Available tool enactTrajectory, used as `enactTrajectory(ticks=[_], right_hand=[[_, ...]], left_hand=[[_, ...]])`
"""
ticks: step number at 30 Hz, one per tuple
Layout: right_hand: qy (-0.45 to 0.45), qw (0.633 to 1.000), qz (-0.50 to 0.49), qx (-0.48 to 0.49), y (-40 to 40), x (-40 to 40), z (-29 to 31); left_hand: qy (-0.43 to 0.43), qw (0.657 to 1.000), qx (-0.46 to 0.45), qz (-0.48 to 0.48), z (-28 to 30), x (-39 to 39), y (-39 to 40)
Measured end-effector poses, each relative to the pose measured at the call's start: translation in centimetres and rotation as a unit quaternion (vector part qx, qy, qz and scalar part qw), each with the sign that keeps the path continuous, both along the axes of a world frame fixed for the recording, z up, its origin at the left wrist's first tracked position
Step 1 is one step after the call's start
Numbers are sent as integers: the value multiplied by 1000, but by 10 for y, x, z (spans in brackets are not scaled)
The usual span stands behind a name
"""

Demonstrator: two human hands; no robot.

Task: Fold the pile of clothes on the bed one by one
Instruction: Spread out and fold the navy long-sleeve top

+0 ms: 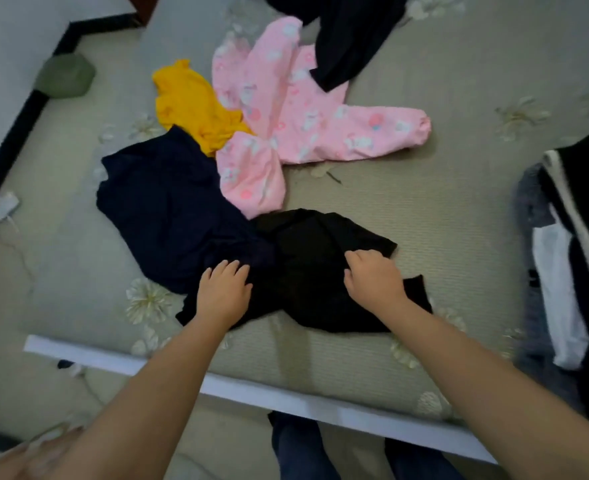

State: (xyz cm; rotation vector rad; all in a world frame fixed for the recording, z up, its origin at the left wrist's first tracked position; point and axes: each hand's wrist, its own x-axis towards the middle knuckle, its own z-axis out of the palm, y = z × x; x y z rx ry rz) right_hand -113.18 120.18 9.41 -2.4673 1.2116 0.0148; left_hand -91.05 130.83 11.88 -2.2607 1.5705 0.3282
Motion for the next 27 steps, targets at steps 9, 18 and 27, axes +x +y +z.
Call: enactTrajectory(ticks=[9, 18, 27], right_hand=[[137, 989, -3, 48, 37, 134, -71], [74, 987, -139, 31, 42, 185, -86], [-8, 1000, -18, 6, 43, 224, -67]], left_hand=[[107, 991, -66, 43, -93, 126, 40], [230, 956, -184, -3, -159, 166, 53], [256, 931, -254, 54, -154, 171, 47]])
